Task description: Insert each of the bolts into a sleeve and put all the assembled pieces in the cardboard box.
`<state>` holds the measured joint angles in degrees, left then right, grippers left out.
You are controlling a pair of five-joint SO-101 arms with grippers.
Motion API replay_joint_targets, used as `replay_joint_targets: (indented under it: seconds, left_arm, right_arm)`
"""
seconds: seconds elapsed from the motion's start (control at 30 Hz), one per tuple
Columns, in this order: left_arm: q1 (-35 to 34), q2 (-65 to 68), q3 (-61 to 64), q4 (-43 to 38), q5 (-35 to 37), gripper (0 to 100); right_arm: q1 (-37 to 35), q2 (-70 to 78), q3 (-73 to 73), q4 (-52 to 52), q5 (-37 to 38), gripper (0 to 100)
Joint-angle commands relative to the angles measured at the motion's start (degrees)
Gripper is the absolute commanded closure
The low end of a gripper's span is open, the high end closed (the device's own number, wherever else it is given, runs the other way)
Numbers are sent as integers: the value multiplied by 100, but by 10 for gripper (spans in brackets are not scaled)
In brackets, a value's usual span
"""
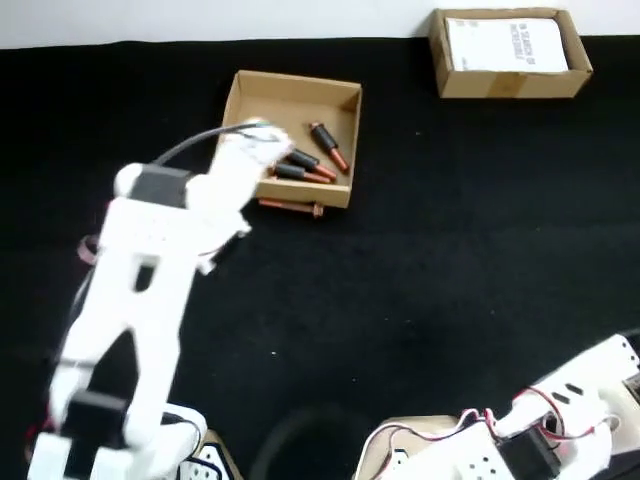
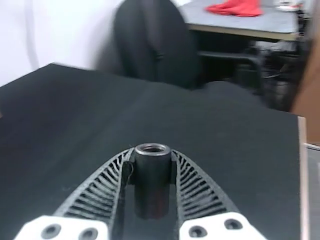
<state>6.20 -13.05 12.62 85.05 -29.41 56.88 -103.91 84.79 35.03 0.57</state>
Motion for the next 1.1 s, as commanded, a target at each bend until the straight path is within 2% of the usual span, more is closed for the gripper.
replay_joint_targets:
  seconds: [0.0,0.3,0.47,0.63,0.8,0.87,1.07]
  left_arm:
    - [400,716,-857,-185,-624,990]
    - [980,3459,-2703,-167,-2848,989]
    - [1209,4989,-4444,431,-3921,989]
    - [1191,6325,-6651,993,-4202,982]
    - [1051,7301,-8347,1336,-4264,830]
    - [971,7521,-8725,1336,-4264,794]
    - [927,7644,-8971,1327,-4273,822]
  right_arm:
    - [549,-48,356,-831,-9,991]
    - [1270,-48,1464,-2774,0,991]
    - [1323,-40,1842,-3451,9,991]
    - [1305,-48,1851,-3468,9,991]
    - [1270,-48,1868,-3468,246,991]
    - [1270,-48,1868,-3468,255,991]
    - [1086,-48,1851,-3468,281,991]
